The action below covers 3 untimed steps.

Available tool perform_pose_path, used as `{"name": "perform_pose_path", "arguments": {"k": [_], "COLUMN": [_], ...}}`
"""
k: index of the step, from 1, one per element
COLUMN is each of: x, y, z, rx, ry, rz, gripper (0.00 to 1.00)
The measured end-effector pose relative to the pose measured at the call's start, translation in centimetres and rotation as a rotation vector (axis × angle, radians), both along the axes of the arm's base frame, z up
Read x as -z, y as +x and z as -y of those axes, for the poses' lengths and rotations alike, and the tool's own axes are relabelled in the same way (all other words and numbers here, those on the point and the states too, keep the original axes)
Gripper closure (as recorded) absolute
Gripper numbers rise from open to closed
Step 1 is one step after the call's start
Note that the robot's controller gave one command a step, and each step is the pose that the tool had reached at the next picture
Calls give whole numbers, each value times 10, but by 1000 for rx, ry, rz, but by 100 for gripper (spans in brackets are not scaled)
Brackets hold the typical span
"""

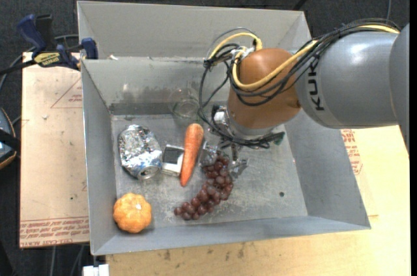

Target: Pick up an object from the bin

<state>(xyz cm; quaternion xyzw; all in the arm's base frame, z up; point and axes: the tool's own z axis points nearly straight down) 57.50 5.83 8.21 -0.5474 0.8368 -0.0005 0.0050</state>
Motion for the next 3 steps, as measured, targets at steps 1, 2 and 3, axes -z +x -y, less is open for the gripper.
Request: {"name": "perform_pose_path", "arguments": {"k": [1,2,3], "x": [-17,-37,-57], "y": [-3,-2,-2], "z": [0,0,0], "rx": [1,2,2], "ry": [-1,-2,-2], "rz": [-11,-11,-10], "gripper": [100,100,100]}}
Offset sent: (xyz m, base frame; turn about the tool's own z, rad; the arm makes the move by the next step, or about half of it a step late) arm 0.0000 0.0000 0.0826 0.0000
